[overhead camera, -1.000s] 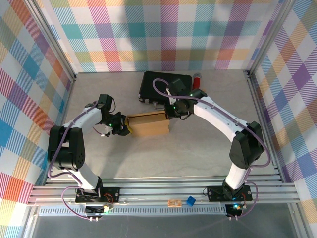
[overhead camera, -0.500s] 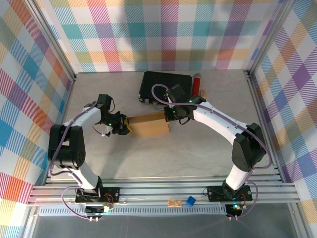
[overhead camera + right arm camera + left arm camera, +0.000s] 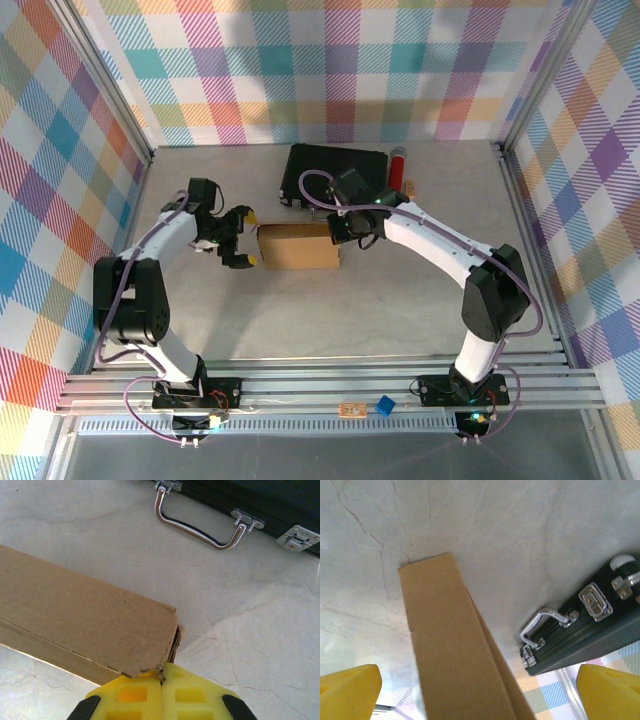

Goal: Fold the paper box

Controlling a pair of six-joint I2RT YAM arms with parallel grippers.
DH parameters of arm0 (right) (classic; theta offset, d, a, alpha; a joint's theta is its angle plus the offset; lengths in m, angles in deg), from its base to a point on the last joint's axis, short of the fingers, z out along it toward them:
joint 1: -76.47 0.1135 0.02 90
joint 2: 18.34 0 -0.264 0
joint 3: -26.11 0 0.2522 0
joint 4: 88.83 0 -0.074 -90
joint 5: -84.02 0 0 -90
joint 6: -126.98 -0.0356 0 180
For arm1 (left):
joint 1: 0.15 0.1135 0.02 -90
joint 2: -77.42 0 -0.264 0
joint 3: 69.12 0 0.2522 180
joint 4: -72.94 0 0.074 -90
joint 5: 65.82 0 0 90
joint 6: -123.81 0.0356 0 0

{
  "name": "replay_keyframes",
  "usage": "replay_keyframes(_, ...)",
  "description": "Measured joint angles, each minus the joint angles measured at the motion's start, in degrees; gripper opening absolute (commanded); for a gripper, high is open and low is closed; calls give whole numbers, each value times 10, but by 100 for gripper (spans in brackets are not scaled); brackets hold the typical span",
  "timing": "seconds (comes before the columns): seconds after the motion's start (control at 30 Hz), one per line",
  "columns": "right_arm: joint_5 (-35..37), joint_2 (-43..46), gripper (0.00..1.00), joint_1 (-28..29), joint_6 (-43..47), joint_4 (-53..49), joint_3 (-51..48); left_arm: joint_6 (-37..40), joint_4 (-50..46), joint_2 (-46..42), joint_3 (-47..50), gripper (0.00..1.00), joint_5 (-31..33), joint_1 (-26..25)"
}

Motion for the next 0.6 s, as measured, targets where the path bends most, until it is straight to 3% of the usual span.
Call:
replay_keyframes(0.13, 3, -10, 0, 0, 0, -12, 16, 45, -30, -35, 8, 95, 11, 10)
replay_keyframes(0.27, 7, -16, 0, 0, 2, -19, 25, 134, -89, -66, -12, 74, 69, 30)
replay_keyframes(0.43, 7, -21, 0, 0, 16, -28, 34, 371, -139, -107, -129, 59, 151, 29)
replay_keyframes(0.6, 6, -21, 0, 0, 25, -31, 35, 600, -138, -175, -134, 47, 167, -11)
